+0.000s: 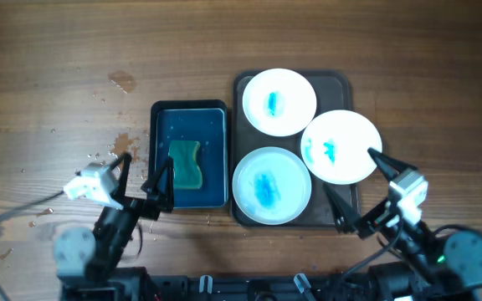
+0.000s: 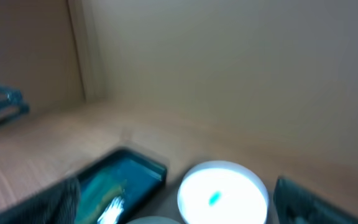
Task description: Clean dirty plates on tray and stack at the side
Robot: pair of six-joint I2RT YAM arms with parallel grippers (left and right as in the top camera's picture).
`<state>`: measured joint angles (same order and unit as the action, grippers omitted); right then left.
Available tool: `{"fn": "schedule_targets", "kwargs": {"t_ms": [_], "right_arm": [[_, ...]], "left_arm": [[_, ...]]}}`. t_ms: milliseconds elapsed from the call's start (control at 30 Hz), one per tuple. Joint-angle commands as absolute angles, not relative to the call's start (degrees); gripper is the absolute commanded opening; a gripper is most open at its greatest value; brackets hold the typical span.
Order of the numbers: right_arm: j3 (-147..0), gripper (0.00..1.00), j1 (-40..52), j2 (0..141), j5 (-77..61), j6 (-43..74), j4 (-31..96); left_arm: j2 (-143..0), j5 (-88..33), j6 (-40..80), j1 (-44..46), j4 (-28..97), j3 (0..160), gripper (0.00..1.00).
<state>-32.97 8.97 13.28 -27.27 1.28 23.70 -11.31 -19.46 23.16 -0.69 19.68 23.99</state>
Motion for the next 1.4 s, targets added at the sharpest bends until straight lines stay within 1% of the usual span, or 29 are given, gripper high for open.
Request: {"fn": "schedule_targets", "kwargs": {"t_ms": [0, 33, 67, 100, 133, 167, 200, 233, 267, 300, 333, 400, 433, 533, 567, 700, 733, 800, 833, 867, 900, 1000, 1067, 1133, 1167, 1200, 1267, 1300, 1367], "right_arm": [[-51.66, 1.0, 8.99, 29.54, -32.4, 4.49, 40.16], [-57.47, 1.0, 8.99, 35.24, -33.65, 4.64, 46.74], [-60.77, 1.0, 8.99, 39.29, -33.8, 4.8, 49.06], [-61.87, 1.0, 8.99, 41.41, -34.65, 5.74, 49.08], [-62.22, 1.0, 8.99, 43.64, -36.16, 9.43, 49.08], [-62.19, 1.0, 8.99, 46.54, -36.58, 14.22, 48.88], [-62.19, 1.0, 8.99, 48.36, -37.47, 13.61, 49.25], [-62.19, 0.93, 8.99, 50.3, -37.21, 13.5, 51.53], [-62.17, 0.88, 9.02, 51.33, -35.66, 13.47, 54.33], [-61.89, 0.81, 9.52, 51.86, -32.88, 13.45, 57.52], [-61.06, 0.78, 10.37, 51.79, -31.09, 13.52, 59.55], [-58.59, 0.73, 12.4, 51.68, -30.17, 13.85, 61.21], [-56.38, 0.69, 14.02, 51.7, -29.93, 16.03, 60.88], [-51.99, 0.66, 16.27, 51.81, -29.89, 19.38, 58.83], [-50.81, 0.65, 16.6, 51.81, -29.74, 19.66, 58.06], [-50.52, 0.64, 16.6, 51.81, -29.47, 19.73, 57.1], [-50.52, 0.64, 16.6, 51.81, -29.47, 19.73, 56.69], [-50.52, 0.63, 16.6, 51.81, -29.5, 19.7, 56.55], [-50.52, 0.63, 16.6, 51.81, -29.47, 19.73, 56.55], [-50.52, 0.63, 16.6, 51.81, -29.47, 19.73, 56.45], [-50.52, 0.63, 16.6, 51.81, -29.47, 19.73, 56.31], [-50.52, 0.63, 16.6, 51.81, -29.3, 19.77, 56.27], [-50.52, 0.63, 16.6, 51.81, -29.3, 19.77, 56.27], [-50.52, 0.63, 16.6, 51.81, -29.3, 20.14, 56.25], [-50.52, 0.63, 16.6, 51.81, -29.26, 20.16, 56.23], [-50.52, 0.64, 16.6, 51.81, -29.28, 20.16, 56.18], [-50.52, 0.64, 16.6, 51.81, -29.3, 21.21, 56.21], [-50.52, 0.63, 16.6, 51.81, -29.28, 21.19, 56.18], [-50.52, 0.64, 16.6, 51.81, -29.3, 21.19, 56.25]], "left_arm": [[-27.94, -21.39, 22.68, -0.36, 37.74, 43.35, 1.0], [-34.72, -21.39, 22.68, -0.36, 45.36, 50.02, 1.0], [-39.66, -21.39, 22.65, -0.36, 50.19, 54.3, 1.0], [-43.44, -21.41, 22.48, -0.36, 53.28, 57.12, 1.0], [-46.13, -21.47, 22.5, -0.36, 54.98, 58.52, 1.0], [-49.36, -24.86, 22.72, -0.36, 56.03, 58.83, 1.0], [-51.37, -26.22, 22.7, -0.36, 57.04, 58.83, 1.0], [-54.61, -25.87, 21.19, 0.08, 59.42, 58.83, 0.99], [-57.06, -21.78, 21.5, 1.15, 61.8, 58.83, 0.92], [-60.07, -12.58, 23.2, 3.6, 64.4, 58.83, 0.91], [-63.02, -6.02, 24.29, 6.15, 64.99, 58.57, 0.88], [-68.18, -3.79, 25.02, 9.43, 61.95, 56.86, 0.87], [-72.16, -3.84, 26.46, 10.66, 58.57, 55.37, 0.83], [-83.85, -4.84, 26.85, 12.62, 51.81, 54.22, 0.63], [-88.29, -6.2, 26.85, 13.52, 49.58, 54.22, 0.5], [-97.41, -3.03, 27.29, 15.11, 44.91, 54.22, 0.18], [-98.8, -3.77, 27.27, 15.11, 44.36, 54.22, 0.04], [-97.82, -5.98, 23.94, 15.0, 46.98, 55.96, 0.04], [-96.55, -6.15, 24.03, 14.87, 50.59, 58.59, 0.55], [-95.46, -6.13, 23.99, 14.83, 53.19, 60.69, 0.8], [-94.11, -6.11, 23.99, 14.85, 55.22, 62.92, 1.0], [-91.94, -3.68, 24.03, 14.85, 54.83, 63.72, 1.0], [-92.75, -2.46, 24.03, 15.0, 50.63, 60.2, 1.0], [-94.32, 1.17, 24.05, 15.0, 42.28, 54.61, 0.9], [-95.29, 2.2, 24.03, 15.0, 38.37, 52.4, 0.78], [-96.71, 2.22, 24.03, 15.0, 34.13, 50.13, 0.64], [-99.2, 2.13, 24.01, 15.0, 30.5, 48.97, 0.22], [-99.26, 2.02, 24.01, 15.0, 29.95, 49.01, 0.04], [-97.58, 1.98, 24.01, 15.0, 33.1, 51.11, 0.04]]}}
